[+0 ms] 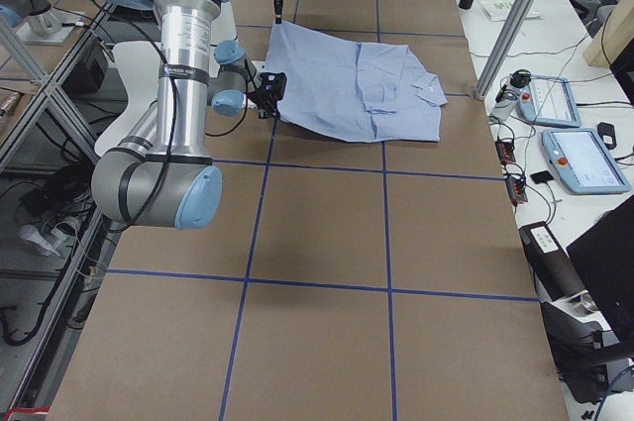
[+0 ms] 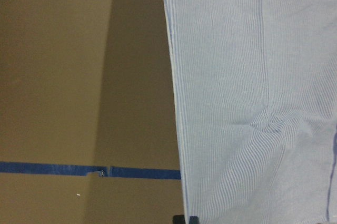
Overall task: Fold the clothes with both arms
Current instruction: 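Lift the hem with both grippers and fold it toward the collar, then release the hem with both grippers and raise them off the shirt, then lower the left gripper to the folded shirt's side edge and grasp it, then drag the folded shirt with the left gripper farther from the robot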
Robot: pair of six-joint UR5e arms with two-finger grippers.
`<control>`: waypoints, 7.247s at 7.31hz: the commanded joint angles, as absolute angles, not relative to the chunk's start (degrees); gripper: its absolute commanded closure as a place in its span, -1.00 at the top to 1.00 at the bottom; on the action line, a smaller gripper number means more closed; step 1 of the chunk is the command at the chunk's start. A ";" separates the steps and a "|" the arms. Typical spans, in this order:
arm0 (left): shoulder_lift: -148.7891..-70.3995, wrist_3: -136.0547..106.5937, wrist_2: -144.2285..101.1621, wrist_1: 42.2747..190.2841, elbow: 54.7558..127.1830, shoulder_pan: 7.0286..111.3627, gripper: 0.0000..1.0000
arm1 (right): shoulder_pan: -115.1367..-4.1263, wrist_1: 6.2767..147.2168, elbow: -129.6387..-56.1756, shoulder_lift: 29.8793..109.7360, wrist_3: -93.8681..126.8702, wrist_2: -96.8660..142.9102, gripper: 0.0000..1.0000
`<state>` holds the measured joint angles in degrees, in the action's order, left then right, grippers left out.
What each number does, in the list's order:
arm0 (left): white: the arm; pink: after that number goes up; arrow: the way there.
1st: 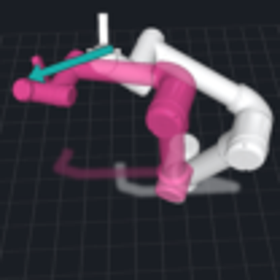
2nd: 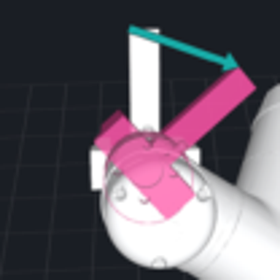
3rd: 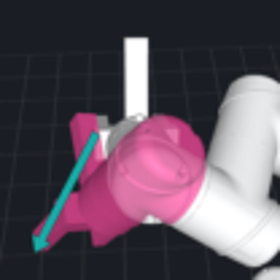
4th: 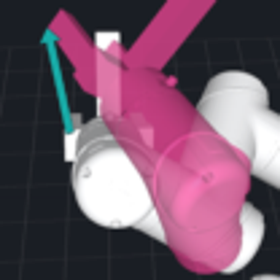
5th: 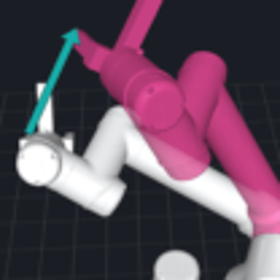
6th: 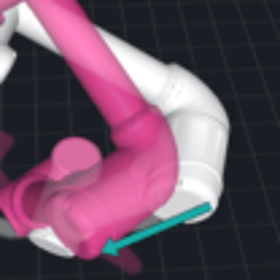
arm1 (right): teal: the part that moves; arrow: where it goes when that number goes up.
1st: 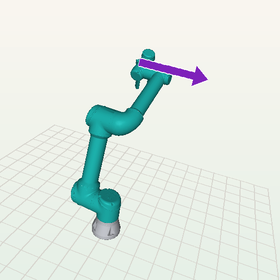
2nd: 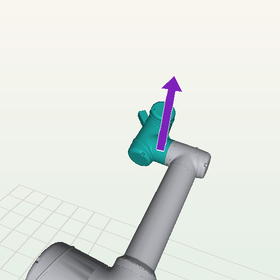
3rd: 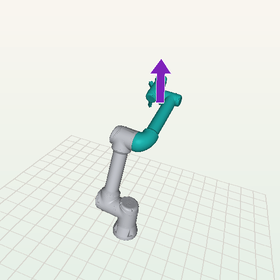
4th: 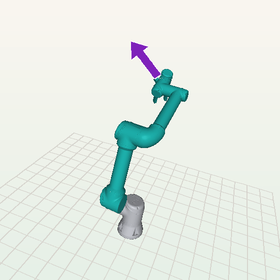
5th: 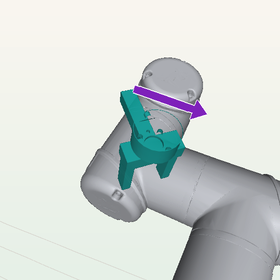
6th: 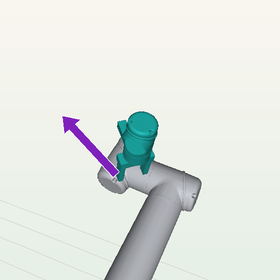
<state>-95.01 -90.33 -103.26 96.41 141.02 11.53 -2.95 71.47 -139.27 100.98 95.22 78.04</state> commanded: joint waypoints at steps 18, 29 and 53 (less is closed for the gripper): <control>-122.33 -72.98 -102.22 99.48 97.34 45.44 -1.00 | -44.47 87.13 -96.64 54.24 73.31 102.66 -1.00; -104.83 -62.74 -113.55 117.45 105.00 43.00 1.00 | -47.64 79.89 -92.79 55.35 66.12 110.82 1.00; -123.43 -51.80 -104.59 116.71 74.97 49.19 -1.00 | -51.06 79.63 -97.29 61.44 56.51 113.73 1.00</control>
<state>-115.11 -56.00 -104.68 117.08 85.61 45.34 -51.10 79.63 -97.31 61.52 56.44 113.70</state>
